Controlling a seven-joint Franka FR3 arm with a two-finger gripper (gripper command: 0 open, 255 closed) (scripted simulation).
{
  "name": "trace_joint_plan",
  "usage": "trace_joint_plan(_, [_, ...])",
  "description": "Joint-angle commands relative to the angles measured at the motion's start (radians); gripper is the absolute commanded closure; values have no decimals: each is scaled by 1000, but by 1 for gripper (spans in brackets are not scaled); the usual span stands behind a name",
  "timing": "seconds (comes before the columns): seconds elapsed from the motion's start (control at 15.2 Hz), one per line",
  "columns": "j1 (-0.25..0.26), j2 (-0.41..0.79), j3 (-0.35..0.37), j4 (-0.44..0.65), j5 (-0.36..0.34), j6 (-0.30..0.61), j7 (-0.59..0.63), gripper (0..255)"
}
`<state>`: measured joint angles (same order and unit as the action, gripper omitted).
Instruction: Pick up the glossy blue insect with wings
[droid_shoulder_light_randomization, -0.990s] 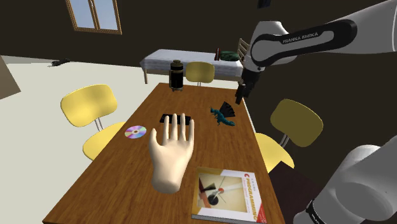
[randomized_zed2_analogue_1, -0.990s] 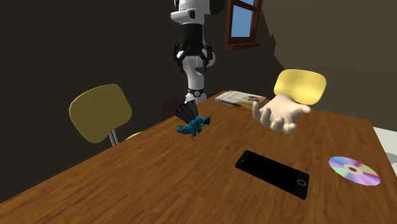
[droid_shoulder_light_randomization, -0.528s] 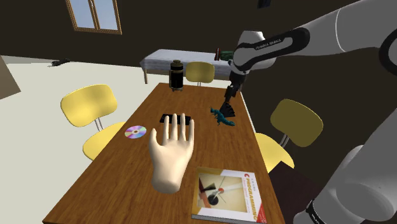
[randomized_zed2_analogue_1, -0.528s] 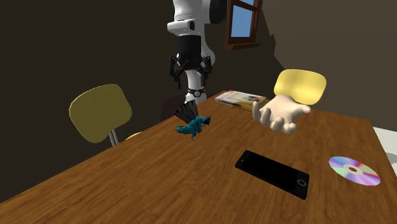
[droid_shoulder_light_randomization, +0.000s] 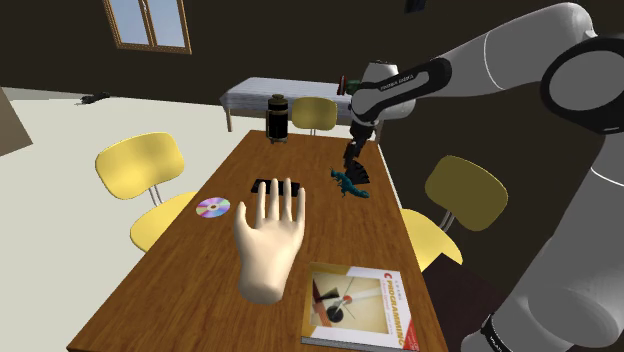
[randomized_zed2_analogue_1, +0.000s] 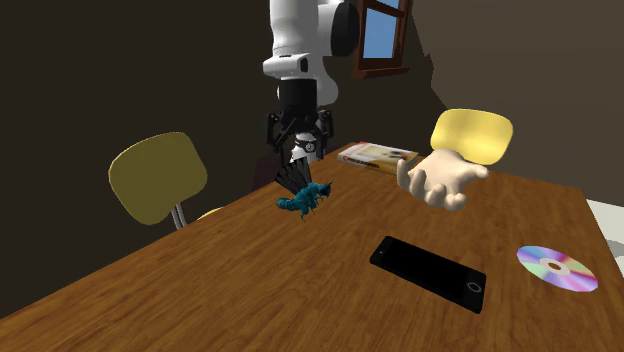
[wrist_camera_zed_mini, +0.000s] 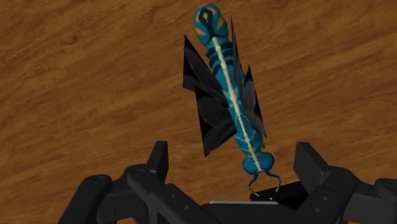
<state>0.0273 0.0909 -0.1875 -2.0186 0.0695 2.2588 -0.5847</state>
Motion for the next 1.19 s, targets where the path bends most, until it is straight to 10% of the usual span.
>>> trace_joint_plan(0.0, [0,12,1,-16,4,28,-4,0])
trace_joint_plan(0.2, [-1,21,1,-27,8,48,-7,0])
trace_joint_plan(0.26, [-1,24,1,-23,8,47,-7,255])
trace_joint_plan(1.12, [0,-2,0,1,-1,-2,0,255])
